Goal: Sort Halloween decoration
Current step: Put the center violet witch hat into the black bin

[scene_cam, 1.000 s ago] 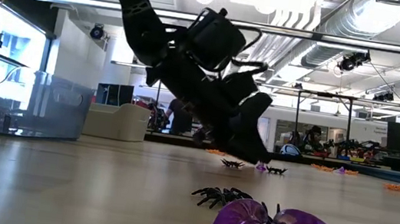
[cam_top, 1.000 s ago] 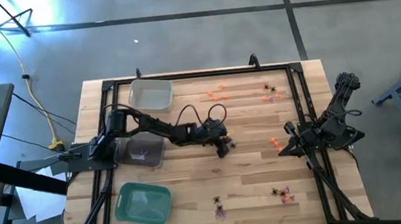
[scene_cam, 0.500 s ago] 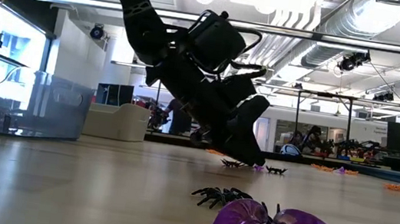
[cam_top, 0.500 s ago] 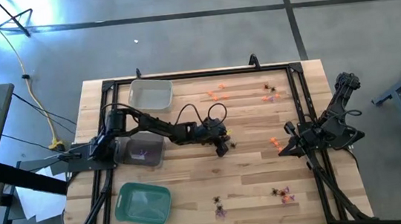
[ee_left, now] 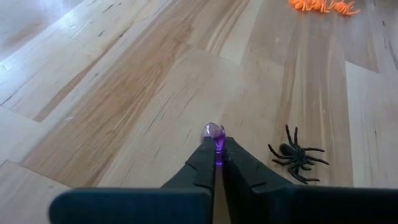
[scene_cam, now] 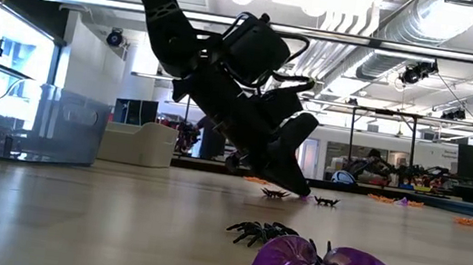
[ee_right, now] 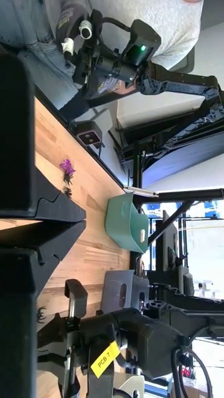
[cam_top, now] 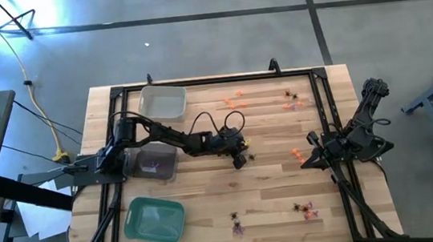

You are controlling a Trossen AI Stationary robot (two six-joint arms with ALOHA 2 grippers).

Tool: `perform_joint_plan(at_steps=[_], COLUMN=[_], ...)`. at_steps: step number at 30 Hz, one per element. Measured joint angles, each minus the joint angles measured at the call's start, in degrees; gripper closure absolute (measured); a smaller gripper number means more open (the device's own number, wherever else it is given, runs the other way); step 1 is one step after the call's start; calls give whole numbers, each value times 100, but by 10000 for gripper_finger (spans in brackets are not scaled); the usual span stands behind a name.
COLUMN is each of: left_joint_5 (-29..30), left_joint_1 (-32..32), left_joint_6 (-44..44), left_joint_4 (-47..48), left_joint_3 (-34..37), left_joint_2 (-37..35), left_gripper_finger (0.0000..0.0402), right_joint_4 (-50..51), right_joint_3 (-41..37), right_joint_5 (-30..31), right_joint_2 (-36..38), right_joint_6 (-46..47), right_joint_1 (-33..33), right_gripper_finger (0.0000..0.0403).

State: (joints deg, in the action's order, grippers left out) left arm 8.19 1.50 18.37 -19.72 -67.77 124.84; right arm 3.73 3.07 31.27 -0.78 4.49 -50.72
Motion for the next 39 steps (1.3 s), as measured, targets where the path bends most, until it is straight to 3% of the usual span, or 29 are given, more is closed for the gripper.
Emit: perform_joint_plan(at_steps=[25, 39], left_joint_5=[-91, -152], left_joint_1=[-57, -169], left_joint_6=[101, 98], left_joint_4=[-136, 221], left_joint_3=[11, 15], left_joint_2=[0, -599], left_gripper_finger=[401, 401], right_joint_4=[2, 0], right_joint_3=[1, 1], right_joint_5=[0, 0], right_joint_2=[0, -1], right_joint_6=[-1, 0], right_joint_1=[0, 0], right_gripper_finger=[402, 402])
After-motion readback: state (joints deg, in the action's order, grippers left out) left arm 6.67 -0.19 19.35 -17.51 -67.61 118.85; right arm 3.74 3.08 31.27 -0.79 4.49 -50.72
